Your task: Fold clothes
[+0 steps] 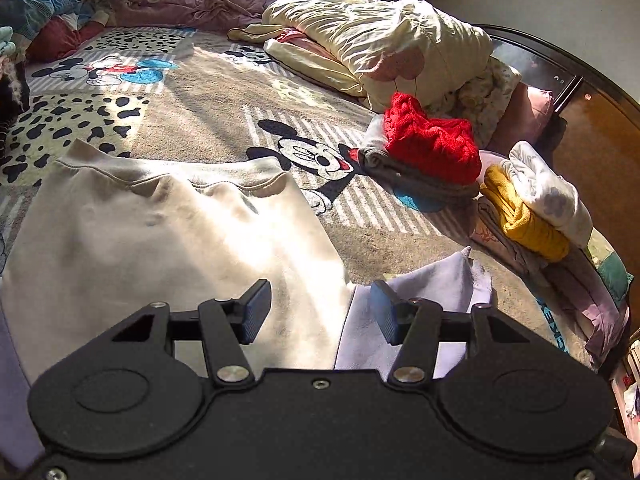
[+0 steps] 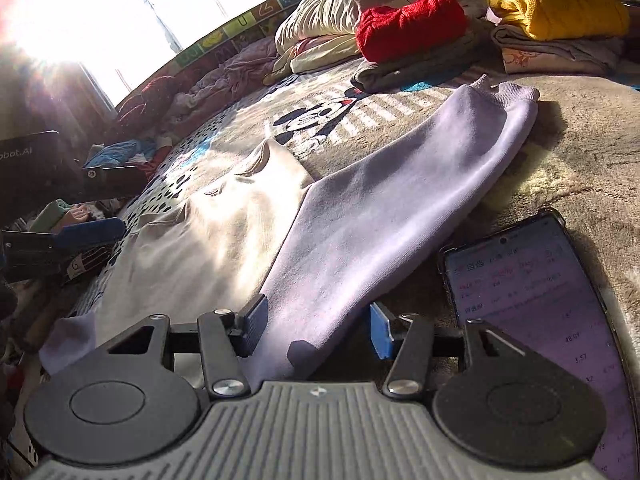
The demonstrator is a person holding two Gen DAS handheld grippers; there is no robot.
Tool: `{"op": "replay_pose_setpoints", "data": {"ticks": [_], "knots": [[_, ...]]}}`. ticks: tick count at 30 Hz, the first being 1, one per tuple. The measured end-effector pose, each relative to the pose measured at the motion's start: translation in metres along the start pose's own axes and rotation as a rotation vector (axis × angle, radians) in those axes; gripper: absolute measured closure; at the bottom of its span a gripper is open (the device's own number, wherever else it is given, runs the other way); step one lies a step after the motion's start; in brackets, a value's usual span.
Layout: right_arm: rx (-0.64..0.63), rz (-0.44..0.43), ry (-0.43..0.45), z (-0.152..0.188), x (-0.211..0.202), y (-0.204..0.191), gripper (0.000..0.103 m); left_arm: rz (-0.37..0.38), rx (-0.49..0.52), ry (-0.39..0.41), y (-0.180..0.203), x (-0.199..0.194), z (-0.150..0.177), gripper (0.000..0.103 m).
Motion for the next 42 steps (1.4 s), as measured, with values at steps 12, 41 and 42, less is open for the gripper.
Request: {"op": "replay_pose_setpoints", "data": {"ticks": [12,41,42], "knots": [[0.068,0.020,0.057,-0.013,0.009,0.012,0.050,-0.067,0.010,-0.067,0.018,0.117,-0.028,0.050],[0.089,0.029,0.086,-0.015,0.014,0.019,0.058,-0.143,0.036,-0.051,-0.002,0.206,-0.064,0.060],[0.089,0.028,0.085,-0.015,0.014,0.019,0.058,-0.144,0.028,-0.056,-0.004,0.210,-0.065,0.060]]}}
Point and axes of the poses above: each gripper's, at about its wrist camera, not at the fingertips, and x roughly the way its jaws point, y to its right, z to its underside, the point moved 1 cm from there along x, roughly the way its jaws point, and after that the axes turned 12 degrees about y, right-handed, at the moved point
